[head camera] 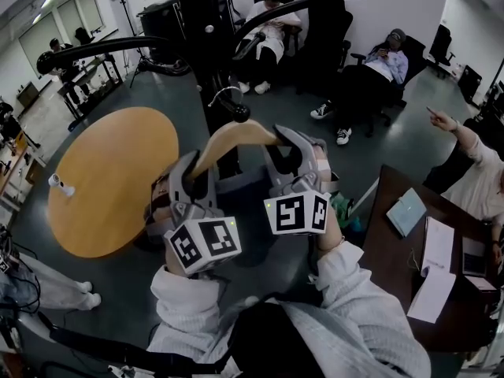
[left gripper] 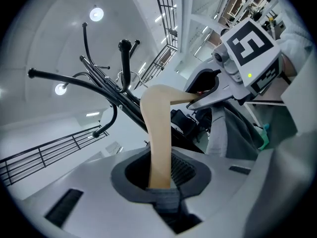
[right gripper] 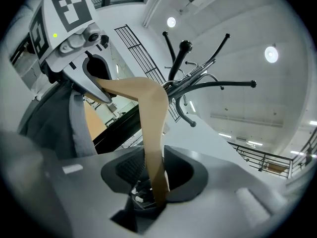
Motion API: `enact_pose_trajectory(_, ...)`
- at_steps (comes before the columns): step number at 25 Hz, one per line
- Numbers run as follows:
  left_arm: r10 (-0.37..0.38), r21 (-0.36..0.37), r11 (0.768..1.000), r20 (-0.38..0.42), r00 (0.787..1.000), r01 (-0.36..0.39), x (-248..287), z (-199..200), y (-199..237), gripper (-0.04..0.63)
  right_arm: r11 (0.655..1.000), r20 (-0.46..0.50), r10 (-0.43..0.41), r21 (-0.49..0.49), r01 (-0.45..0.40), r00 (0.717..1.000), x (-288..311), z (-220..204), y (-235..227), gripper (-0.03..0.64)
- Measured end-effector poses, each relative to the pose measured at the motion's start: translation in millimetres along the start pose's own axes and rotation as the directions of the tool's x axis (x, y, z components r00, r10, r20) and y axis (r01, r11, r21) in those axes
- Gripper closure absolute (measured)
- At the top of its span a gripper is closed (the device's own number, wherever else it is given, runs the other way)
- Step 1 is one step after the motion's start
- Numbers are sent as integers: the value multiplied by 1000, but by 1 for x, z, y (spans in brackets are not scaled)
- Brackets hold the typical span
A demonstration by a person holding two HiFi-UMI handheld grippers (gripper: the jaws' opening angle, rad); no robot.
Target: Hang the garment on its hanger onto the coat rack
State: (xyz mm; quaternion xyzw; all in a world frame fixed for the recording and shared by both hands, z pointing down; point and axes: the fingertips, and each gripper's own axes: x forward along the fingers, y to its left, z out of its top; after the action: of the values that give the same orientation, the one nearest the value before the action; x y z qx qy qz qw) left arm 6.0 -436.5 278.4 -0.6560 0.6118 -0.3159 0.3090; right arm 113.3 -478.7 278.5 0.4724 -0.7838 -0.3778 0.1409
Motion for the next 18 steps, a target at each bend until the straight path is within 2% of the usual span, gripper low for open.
enact_pose_trajectory(6,-9,12,1000,-13,1000,10,8,-13,-4,524,1000,-10,10,5,-10,1000,9,-8,13,508)
enact_pose_trajectory(12,75,62,995,40,996,-78,6,-14,0,523,1000,25,-14,-18,15,1000,10,-5,14,508)
enact_pose_trajectory(14,66,56,996,65,996,-70,3,-12,0,523,1000,36,-7,-12,7,999,8,-4,15,508)
enact_pose_trajectory(18,32,11,999,99,995,-33,-6,-9,-1,498,996,45,55,67,-58,997,3,-2,16,504)
